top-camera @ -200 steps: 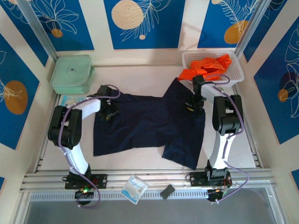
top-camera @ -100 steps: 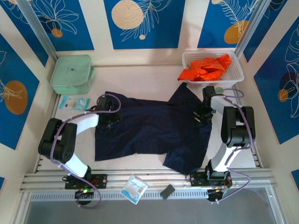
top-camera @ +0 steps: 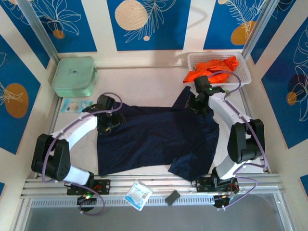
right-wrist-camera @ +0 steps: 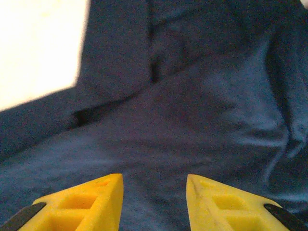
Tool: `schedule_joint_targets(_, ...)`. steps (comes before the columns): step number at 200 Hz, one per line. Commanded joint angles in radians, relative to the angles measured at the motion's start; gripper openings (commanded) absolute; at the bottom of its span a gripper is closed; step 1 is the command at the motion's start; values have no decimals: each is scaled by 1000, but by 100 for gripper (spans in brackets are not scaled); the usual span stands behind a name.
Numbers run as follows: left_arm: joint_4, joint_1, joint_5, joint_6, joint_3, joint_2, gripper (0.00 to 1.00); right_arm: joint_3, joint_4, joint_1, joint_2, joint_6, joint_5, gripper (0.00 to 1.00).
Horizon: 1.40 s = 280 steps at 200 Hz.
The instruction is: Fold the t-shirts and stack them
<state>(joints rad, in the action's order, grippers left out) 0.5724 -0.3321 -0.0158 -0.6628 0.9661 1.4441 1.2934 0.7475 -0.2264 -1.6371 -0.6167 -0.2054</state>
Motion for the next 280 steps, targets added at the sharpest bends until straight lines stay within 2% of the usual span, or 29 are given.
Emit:
schedule_joint_targets(1, 85, -8, 24, 36, 67, -9, 82, 69, 20, 8, -115, 7, -9, 38)
schedule_joint_targets(39, 75, -7, 16, 33, 48, -7, 82, 214, 17, 6, -304, 16, -20, 38)
schedule_joint_targets(69, 64, -8, 20, 30, 14, -5, 82, 280, 15, 4, -395, 18, -21, 38)
schedule_joint_targets(157, 48, -7, 28, 34, -3, 33, 83, 253, -39, -4, -467, -5, 1, 32)
schedule_joint_targets(184, 59, -8, 44, 41, -4, 28, 83, 268, -46, -8, -475, -4, 6, 23)
schedule_joint_targets(225, 55, -7, 44, 37, -15, 25, 83, 311, -32, -19, -466, 6, 9, 0)
schedule_joint_targets(280, 41, -8, 33, 30, -33, 24, 83, 413, 15, -45, -419, 27, 12, 0)
